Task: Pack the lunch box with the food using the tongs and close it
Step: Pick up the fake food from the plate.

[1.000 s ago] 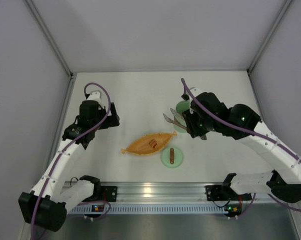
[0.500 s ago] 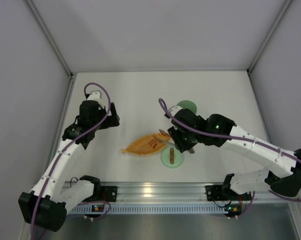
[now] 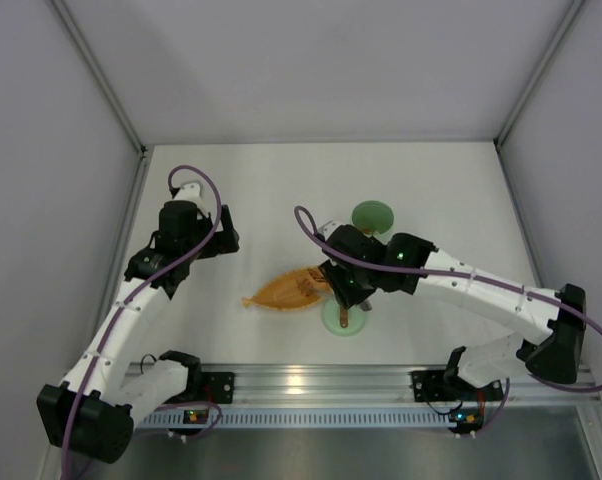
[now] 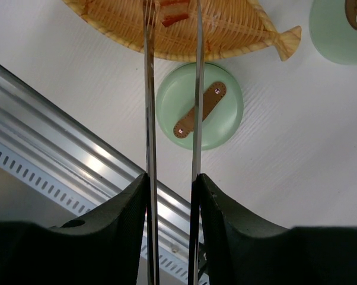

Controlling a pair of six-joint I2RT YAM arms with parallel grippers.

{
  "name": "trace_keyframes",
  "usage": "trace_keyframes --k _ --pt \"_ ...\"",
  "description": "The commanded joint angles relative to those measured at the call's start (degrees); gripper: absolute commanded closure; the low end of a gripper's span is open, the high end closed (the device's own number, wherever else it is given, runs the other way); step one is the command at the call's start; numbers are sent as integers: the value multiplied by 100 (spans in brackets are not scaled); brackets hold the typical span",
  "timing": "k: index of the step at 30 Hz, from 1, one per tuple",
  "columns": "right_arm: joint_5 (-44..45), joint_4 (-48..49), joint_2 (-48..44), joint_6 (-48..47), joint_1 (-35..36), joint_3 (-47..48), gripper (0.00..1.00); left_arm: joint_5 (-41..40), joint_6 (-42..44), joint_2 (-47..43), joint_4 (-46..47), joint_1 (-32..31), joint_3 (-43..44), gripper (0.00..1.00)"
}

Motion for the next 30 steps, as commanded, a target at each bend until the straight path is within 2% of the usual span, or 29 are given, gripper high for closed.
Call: trace_keyframes --k 1,30 --pt "-23 646 66 52 69 6 62 9 39 -20 110 28 97 1" --pt "21 867 303 52 69 -320 61 27 30 -20 110 20 88 1"
